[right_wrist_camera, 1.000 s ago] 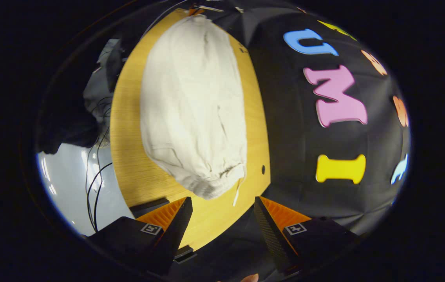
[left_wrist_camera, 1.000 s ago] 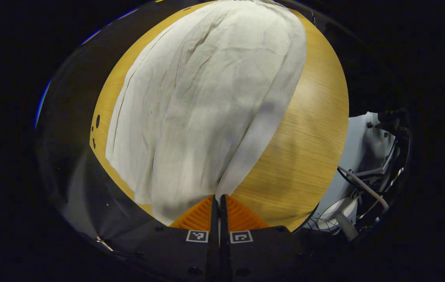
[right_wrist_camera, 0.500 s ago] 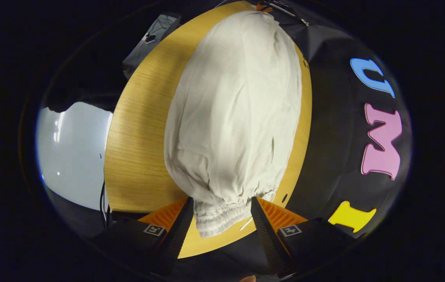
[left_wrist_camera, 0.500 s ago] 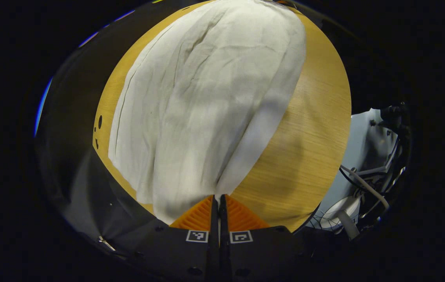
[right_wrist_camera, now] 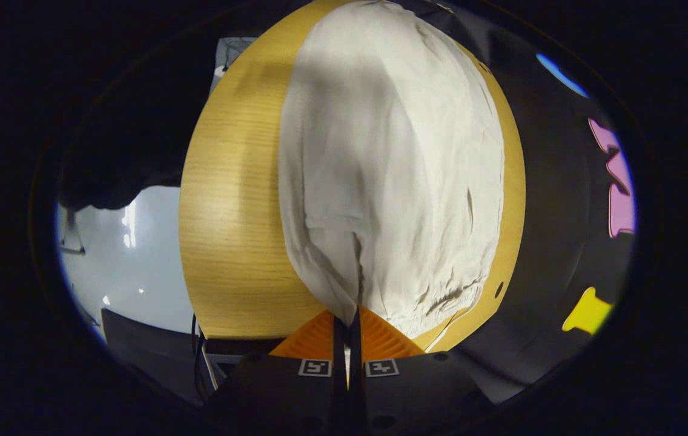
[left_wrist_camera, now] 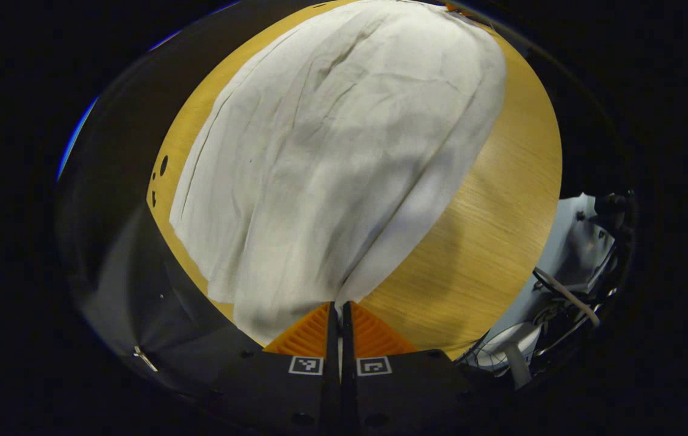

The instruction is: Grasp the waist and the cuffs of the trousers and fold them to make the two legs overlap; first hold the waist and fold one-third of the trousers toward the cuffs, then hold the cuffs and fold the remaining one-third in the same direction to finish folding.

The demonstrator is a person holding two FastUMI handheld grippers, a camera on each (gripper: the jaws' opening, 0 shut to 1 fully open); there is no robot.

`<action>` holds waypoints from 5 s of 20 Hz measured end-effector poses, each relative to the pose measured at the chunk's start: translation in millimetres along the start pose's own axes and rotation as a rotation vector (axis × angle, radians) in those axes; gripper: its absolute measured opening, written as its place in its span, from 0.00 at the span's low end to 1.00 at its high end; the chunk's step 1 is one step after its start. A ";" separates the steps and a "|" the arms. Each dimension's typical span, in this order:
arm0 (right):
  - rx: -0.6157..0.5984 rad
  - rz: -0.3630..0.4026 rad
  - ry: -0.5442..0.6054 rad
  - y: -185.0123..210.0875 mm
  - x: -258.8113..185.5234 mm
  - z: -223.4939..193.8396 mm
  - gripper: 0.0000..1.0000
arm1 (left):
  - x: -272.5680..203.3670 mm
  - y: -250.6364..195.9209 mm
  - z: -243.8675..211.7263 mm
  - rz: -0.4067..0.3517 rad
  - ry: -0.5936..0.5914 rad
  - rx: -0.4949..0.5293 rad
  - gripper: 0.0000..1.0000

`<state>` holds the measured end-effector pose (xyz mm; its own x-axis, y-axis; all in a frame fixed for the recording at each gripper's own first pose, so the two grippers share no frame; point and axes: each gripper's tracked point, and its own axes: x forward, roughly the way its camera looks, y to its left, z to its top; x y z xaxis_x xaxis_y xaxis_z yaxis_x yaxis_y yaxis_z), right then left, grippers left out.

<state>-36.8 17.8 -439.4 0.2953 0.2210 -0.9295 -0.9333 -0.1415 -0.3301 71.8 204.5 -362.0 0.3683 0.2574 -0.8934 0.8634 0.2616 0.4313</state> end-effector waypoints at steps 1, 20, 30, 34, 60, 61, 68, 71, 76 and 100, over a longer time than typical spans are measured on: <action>0.040 -0.014 -0.016 -6.6 -6.5 4.2 0.05 | -2.0 1.7 1.9 0.006 -0.009 -0.037 0.06; 0.814 -0.082 -0.050 -176.8 -1.6 -1.3 0.05 | -5.0 147.5 62.6 0.147 -0.070 -0.482 0.05; 1.085 0.100 0.017 -180.7 75.6 -21.9 0.05 | 31.5 193.9 89.3 0.123 -0.054 -0.754 0.10; 1.143 0.115 -0.016 -182.6 84.7 -25.5 0.05 | 44.4 207.5 104.4 0.133 -0.021 -0.707 0.06; 1.968 0.029 -0.562 -225.3 3.7 -17.8 0.82 | -2.0 187.5 105.7 0.187 -0.112 -0.842 0.98; 2.025 -0.002 -0.588 -226.6 -7.3 -20.6 0.82 | -6.9 182.2 103.9 0.182 -0.140 -0.886 0.98; 2.426 -0.136 -0.583 -171.4 -29.5 -32.0 0.82 | -33.4 136.0 111.8 0.090 -0.330 -1.222 0.98; 2.563 -0.157 -0.543 -147.9 -22.7 -36.3 0.83 | -38.7 118.0 120.8 0.026 -0.400 -1.343 0.98; 2.653 -0.164 -0.418 -119.9 3.7 -38.5 0.83 | -39.8 92.0 123.0 -0.064 -0.425 -1.483 0.96; 2.871 -0.094 -0.160 -122.1 50.4 -41.0 0.12 | 2.7 102.1 140.5 -0.304 -0.407 -2.201 0.89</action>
<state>100.4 6.6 -452.7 0.4129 0.1883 -0.8911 0.8113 0.3686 0.4538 209.4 101.1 -338.1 0.6179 -0.0449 -0.7850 -0.6043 0.6116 -0.5106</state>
